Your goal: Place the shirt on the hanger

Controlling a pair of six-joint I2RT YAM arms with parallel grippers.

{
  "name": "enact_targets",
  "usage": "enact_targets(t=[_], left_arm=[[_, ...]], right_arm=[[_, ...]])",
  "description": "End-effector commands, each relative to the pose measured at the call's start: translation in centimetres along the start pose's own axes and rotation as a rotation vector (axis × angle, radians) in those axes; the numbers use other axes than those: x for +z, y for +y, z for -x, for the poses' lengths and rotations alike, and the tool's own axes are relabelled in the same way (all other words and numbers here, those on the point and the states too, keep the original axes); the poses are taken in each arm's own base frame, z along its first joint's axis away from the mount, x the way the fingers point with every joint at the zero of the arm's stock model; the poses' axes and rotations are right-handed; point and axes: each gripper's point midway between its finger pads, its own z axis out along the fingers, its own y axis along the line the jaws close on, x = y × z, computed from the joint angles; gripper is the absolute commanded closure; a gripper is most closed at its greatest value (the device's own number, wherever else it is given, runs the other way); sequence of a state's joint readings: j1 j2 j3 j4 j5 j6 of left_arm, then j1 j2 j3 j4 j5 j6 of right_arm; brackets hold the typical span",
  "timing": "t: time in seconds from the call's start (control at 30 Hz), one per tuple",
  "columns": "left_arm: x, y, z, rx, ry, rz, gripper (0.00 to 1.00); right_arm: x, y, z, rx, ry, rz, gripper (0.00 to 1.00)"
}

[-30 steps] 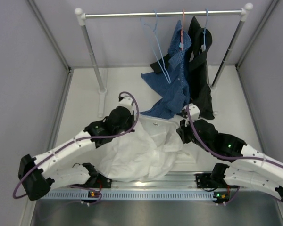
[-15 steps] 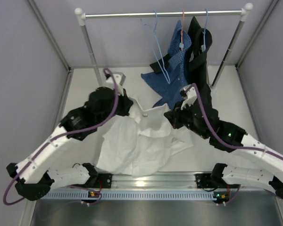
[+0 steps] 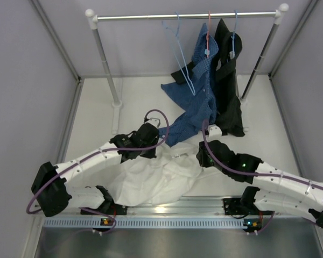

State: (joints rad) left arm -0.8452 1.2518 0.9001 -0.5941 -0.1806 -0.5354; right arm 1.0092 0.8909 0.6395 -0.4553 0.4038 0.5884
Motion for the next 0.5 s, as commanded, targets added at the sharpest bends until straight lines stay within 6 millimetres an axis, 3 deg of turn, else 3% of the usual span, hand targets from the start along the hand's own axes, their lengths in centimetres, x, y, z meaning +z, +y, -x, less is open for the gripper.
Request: enact_targets(t=[0.0,0.03,0.07,0.2,0.33,0.47], left_arm=[[-1.4,-1.4,3.2,-0.055,-0.116,-0.053,1.00],[-2.1,-1.6,3.5,-0.059,-0.135,-0.070,1.00],[-2.4,-1.7,3.6,-0.055,-0.141,-0.083,1.00],[-4.0,-2.5,3.8,-0.032,-0.162,-0.154,1.00],[-5.4,-3.2,4.0,-0.027,-0.181,-0.217,1.00],[-6.5,-3.7,4.1,-0.015,-0.193,-0.262,1.00]], right_arm=[[-1.4,1.9,3.2,-0.075,-0.075,0.116,0.67],[-1.8,2.3,3.3,-0.105,-0.078,0.151,0.59],[-2.3,3.4,3.1,-0.139,-0.066,0.224,0.41],[-4.7,6.8,5.7,-0.299,-0.124,0.416,0.18],[-4.0,8.0,8.1,-0.374,-0.146,0.399,0.13],[-2.3,11.2,6.9,-0.489,-0.051,0.516,0.18]])
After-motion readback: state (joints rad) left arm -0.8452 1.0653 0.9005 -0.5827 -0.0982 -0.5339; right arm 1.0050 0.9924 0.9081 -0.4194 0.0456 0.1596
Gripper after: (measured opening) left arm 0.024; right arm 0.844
